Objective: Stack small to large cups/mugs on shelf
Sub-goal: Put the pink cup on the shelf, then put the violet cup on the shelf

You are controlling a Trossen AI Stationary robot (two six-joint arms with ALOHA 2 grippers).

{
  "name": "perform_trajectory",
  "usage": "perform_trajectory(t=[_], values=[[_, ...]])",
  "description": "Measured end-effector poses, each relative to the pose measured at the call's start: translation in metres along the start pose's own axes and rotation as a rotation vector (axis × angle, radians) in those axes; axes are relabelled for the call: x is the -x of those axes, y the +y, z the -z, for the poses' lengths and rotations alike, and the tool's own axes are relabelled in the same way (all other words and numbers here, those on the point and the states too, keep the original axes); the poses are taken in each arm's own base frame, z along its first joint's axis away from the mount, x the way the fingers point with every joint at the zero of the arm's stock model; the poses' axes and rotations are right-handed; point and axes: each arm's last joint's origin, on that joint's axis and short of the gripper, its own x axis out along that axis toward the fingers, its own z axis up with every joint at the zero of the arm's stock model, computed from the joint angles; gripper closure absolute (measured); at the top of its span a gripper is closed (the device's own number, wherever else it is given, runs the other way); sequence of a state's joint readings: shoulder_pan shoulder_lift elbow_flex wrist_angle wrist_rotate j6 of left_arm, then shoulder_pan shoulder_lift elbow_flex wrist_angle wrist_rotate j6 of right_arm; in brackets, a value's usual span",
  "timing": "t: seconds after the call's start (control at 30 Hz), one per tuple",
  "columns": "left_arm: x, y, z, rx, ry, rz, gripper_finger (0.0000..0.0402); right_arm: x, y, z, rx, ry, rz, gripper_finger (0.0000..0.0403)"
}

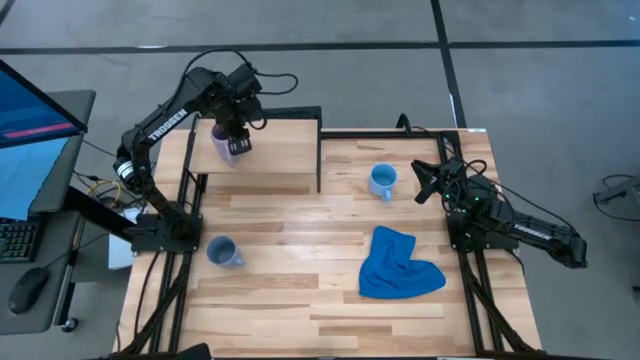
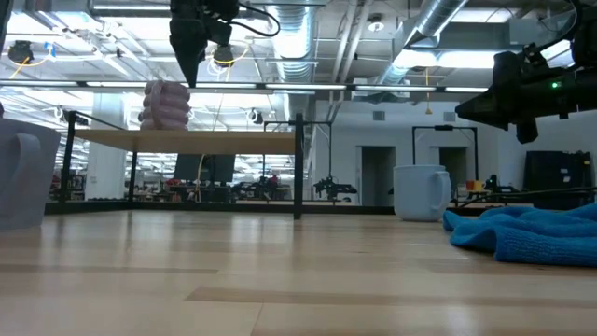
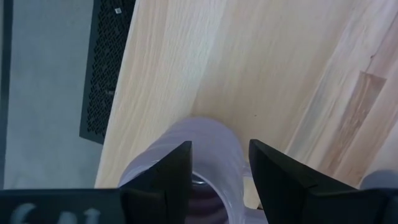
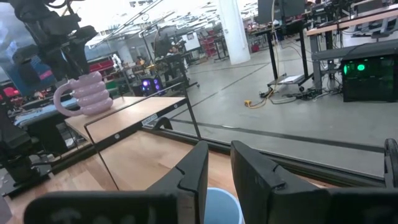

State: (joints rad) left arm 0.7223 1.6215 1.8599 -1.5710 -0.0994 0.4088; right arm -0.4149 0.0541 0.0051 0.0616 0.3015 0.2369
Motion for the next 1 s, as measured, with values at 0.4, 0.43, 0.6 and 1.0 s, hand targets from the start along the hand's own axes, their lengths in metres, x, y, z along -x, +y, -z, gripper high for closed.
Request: perform_trajectory(t=[0.4,0.43,0.6,1.0], values=[[0.002,-0.014,-0.006,-0.053,-0.022,0.04,0.0251,0.0,0.0,0.0,0.0,0.0,0.0,0.031],[0.002,-0.018,-0.007,-0.068,-0.031,0.057,0.0251,0.0,0.0,0.0,0.0,0.0,0.0,0.031],[0.006,-0.045,-0.016,-0.165,-0.051,0.087,0.0251,0.0,0.0,0.0,0.006,0.0,0.0,0.031],[0.028,-0.127,-0.028,-0.39,-0.243,0.294,0.0251,0.0,0.0,0.0,0.028,0.0,0.0,0.031]])
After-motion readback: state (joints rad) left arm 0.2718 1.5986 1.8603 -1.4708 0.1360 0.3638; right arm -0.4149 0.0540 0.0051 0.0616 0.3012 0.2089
